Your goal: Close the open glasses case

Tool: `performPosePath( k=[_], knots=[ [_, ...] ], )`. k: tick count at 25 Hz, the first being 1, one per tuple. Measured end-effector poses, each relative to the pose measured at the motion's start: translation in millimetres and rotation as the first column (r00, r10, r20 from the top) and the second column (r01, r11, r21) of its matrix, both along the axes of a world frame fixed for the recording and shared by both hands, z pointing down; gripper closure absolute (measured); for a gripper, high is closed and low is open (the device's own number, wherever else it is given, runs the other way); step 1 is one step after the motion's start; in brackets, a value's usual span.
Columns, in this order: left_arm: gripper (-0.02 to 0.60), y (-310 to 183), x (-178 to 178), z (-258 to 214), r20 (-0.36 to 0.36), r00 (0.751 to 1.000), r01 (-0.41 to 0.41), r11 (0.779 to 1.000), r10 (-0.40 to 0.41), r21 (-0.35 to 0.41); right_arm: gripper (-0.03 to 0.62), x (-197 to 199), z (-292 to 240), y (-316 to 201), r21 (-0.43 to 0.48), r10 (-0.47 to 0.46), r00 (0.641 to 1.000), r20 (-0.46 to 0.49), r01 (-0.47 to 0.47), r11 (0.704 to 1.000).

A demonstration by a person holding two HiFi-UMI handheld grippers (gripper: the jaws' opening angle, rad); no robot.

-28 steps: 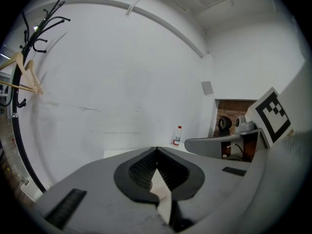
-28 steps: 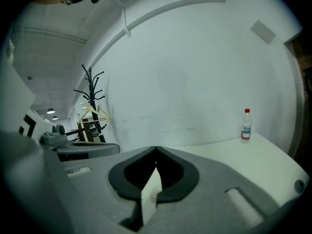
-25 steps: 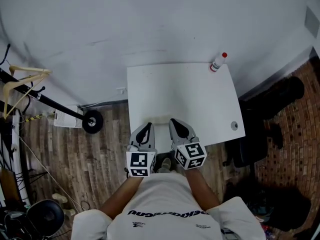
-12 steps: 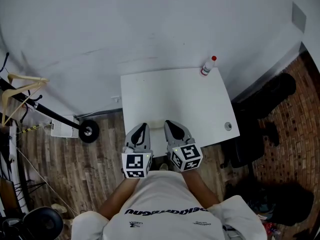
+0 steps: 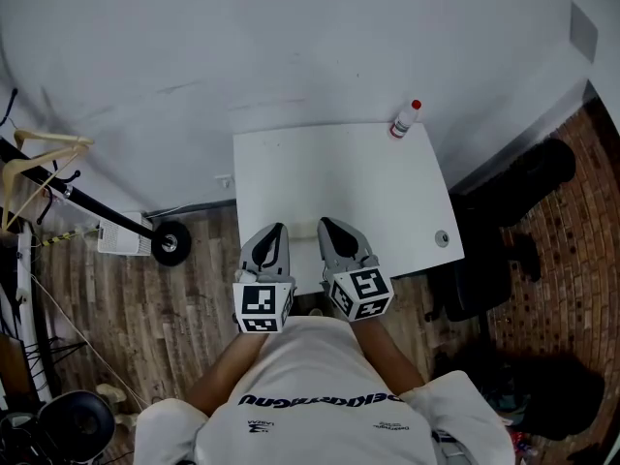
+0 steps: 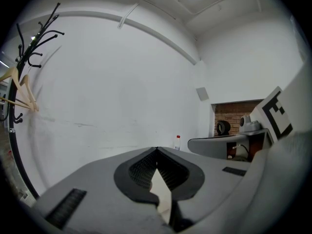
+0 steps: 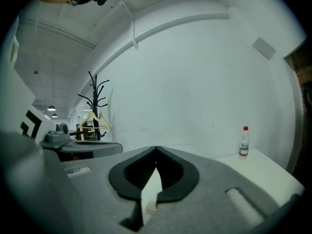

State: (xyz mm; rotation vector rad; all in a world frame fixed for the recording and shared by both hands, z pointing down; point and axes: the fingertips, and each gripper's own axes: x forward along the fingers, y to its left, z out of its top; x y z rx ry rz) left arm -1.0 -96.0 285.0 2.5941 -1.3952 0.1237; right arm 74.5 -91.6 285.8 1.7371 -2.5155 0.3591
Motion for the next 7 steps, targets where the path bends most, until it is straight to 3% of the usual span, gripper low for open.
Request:
performPosePath(
  k=[7],
  knots=[
    [0.583, -3.8, 6.3, 1.0, -0.004, 1.0, 0.001, 1.0, -0.001, -0.001, 0.597, 10.2, 1.9, -4.5, -0.001, 0.013, 1.0, 0.002, -0.013, 1.0]
  ],
)
